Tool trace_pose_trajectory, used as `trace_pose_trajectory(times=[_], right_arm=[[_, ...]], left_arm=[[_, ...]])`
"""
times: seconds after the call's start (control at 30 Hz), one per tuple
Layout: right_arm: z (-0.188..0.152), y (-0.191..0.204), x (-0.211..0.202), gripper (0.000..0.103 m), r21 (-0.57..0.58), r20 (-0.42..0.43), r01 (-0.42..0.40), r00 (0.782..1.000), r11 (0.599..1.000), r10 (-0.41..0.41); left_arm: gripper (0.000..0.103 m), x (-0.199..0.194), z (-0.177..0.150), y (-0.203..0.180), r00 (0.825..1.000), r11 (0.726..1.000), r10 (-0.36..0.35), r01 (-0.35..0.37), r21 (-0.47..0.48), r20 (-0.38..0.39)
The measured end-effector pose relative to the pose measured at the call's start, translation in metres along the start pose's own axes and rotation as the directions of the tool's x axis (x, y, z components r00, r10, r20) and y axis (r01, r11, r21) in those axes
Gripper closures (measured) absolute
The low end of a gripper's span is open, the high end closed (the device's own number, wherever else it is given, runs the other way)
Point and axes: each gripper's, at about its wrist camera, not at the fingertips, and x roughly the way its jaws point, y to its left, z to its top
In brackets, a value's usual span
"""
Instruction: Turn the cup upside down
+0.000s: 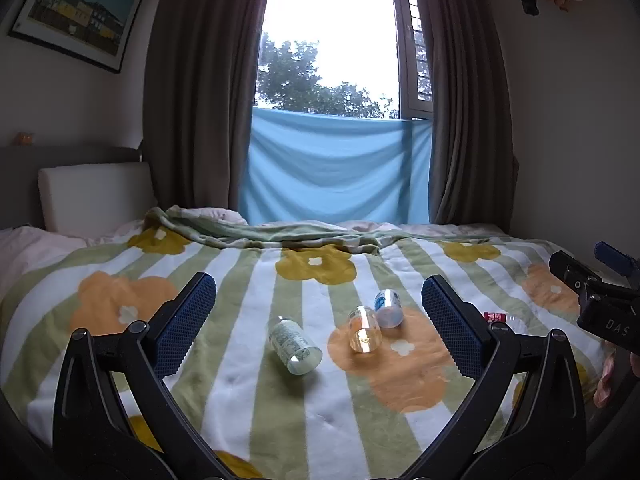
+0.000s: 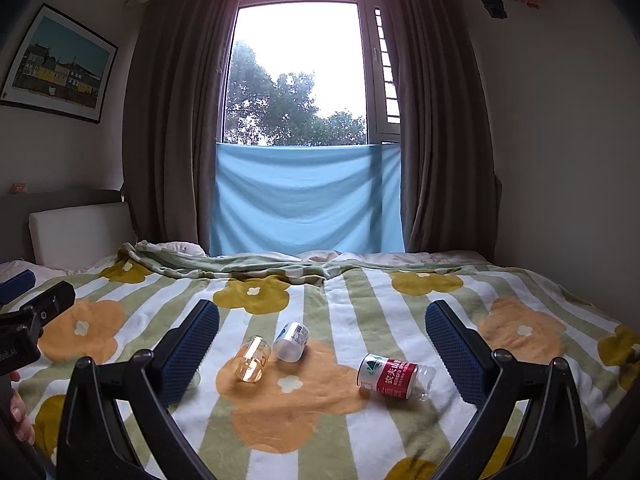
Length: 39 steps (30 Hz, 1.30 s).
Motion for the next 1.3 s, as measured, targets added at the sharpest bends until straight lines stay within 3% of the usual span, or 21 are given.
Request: trace_pose_trajectory(times=[0.6,0.97,1.17,1.3], right_arm=[[0.000,0.003,0.005,0.000,0.003,-0.011,-0.005,1.000,1.000,0.005],[-0.005,-0.013,0.027,0.000,0.022,-0.075,-0.008,0.997,1.000,0.010],[0.001,-0.048,0.065,0.000,0.088,-0.113,-0.114,0.986,0.990,0.124],[-0.004,-0.077,0.128,0.000,0.045,-0.251,-0.163,0.953,0.986,0.169]], left_arm=[[0.000,0.004,-0.004,0.008,1.000,1.000,0.010,-0.010,-0.013,-0.009],[0.000,0.014,-0.010,0.011,0.999,0.999,0.022,-0.023,-0.026,-0.031],[0.000,0.023,-0.014,0.012,0.998,0.999,0.017,-0.019,-0.036,-0.057],[0.000,0.031,-0.015,0.012,0.997,0.999,0.032,-0.035,-0.038,-0.071]])
